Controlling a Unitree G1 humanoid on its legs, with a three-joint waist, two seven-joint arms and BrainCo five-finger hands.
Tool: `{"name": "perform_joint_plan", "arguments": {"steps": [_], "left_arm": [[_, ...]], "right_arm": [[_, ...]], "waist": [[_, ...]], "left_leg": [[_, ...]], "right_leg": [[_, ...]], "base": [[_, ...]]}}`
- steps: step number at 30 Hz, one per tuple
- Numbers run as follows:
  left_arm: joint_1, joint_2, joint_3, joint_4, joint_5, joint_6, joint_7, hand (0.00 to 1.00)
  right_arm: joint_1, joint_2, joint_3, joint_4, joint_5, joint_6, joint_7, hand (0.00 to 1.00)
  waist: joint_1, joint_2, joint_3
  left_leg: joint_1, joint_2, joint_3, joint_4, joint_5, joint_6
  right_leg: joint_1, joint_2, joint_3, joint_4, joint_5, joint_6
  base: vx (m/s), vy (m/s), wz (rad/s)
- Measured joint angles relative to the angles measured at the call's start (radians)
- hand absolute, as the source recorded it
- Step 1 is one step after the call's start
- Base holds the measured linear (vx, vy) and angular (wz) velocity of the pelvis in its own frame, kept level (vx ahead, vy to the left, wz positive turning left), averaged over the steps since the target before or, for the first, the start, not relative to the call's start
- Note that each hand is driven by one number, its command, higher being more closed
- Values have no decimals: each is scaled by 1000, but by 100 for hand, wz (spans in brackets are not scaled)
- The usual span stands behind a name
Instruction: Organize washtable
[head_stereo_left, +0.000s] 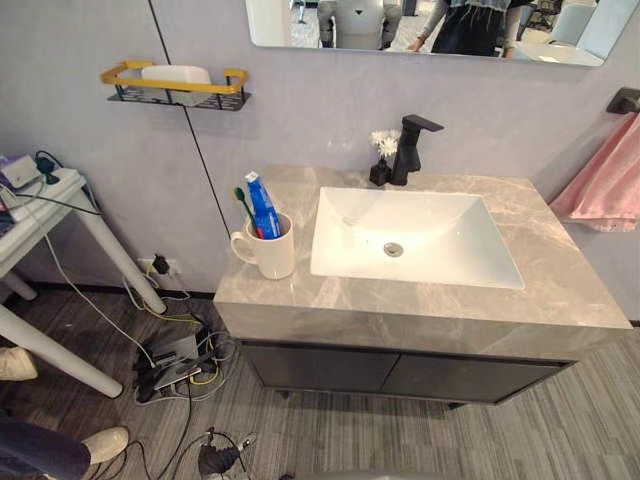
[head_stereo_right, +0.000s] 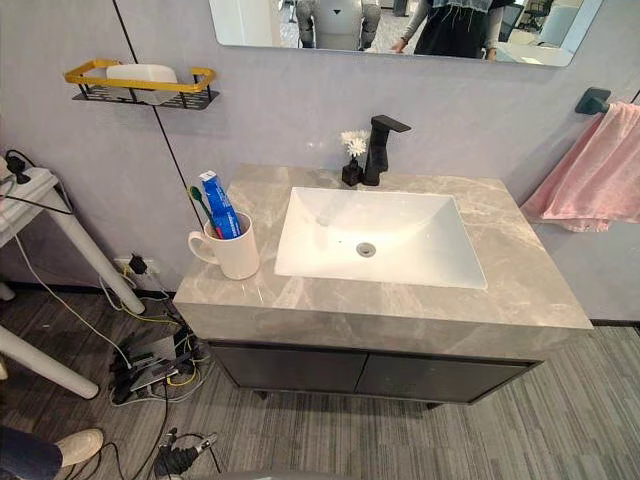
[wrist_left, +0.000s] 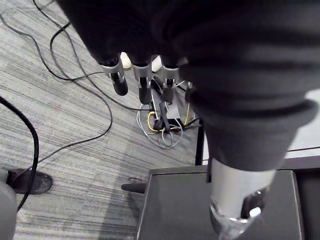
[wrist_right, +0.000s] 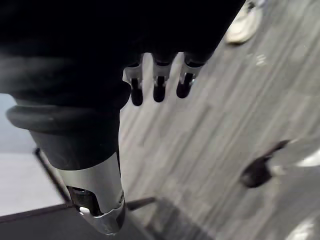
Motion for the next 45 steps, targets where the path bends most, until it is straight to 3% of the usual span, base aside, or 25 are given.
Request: {"name": "perform_joint_plan", "arguments": {"steps": [5,11,12,16,18,21,24,29,33,36,41,45], "left_arm": [[-9,-25,5,7,-175,-1,-1,0],[-12,-16,32,-33,-450,-4,-3,0],[-11,-16,46,-61,-481,-4,-3,100],[-10,-16,91,-236,-501,-6,10,100],[-8,-20,131,-413,-518,-10,29,100],[-8,-35,177,-714,-528,-51,79,100],[8,-43,174,-944,-482,-73,96,100],[39,-43,121,-1177,-441,-82,114,100],[40,-34,-14,-1363,-420,-95,112,100],[42,-23,-198,-1476,-411,-112,84,100],[69,2,-473,-1531,-450,-120,-48,100],[67,14,-531,-1522,-485,-110,-112,100]], "right_arm": [[-42,-9,28,62,-58,17,22,0],[-124,-17,177,62,-193,18,25,0],[-130,-18,199,62,-220,19,25,0],[-153,-24,254,52,-276,25,30,0],[-152,-25,273,46,-300,32,39,0],[-148,-25,300,40,-309,34,41,0],[-145,-27,326,36,-338,35,44,0],[-144,-28,344,37,-349,39,46,0],[-146,-32,359,37,-362,40,48,0],[-148,-36,374,36,-366,40,48,0],[-150,-43,392,32,-375,39,54,0],[-151,-47,392,31,-383,40,67,0]], "waist": [[1,0,0],[3,-7,1],[4,-12,1],[27,-12,6],[30,-12,8],[29,-18,15],[28,-23,22],[32,-26,22],[31,-27,22],[29,-27,22],[26,-22,21],[27,-20,19]], "left_leg": [[0,-14,-25,0,0,2],[0,-28,-62,0,4,7],[0,-28,-71,0,4,7],[-1,-30,-79,0,4,7],[-7,-33,-88,0,3,6],[-19,-35,-107,0,-4,5],[-20,-40,-126,1,-4,5],[-6,-50,-139,6,-9,13],[-6,-57,-147,7,-10,16],[-4,-62,-147,7,-11,17],[-3,-62,-128,35,-30,29],[-3,-60,-120,33,-33,32]], "right_leg": [[16,-13,-26,-2,0,1],[46,-13,-69,-22,0,2],[53,-13,-77,-24,-1,3],[61,-24,-93,-28,-1,4],[68,-27,-104,-29,-3,6],[67,-29,-127,-26,-4,5],[72,-36,-152,-15,-10,7],[85,-50,-177,9,-16,15],[85,-58,-184,18,-16,15],[87,-64,-184,19,-16,15],[90,-64,-175,20,-16,15],[86,-63,-165,19,-16,15]], "base": [[31,16,16],[49,0,20],[29,-4,25],[8,5,12],[-34,-3,16],[-23,-5,17],[4,3,19],[25,21,12],[8,13,6],[0,0,0],[8,9,-10],[4,-2,-6]]}}
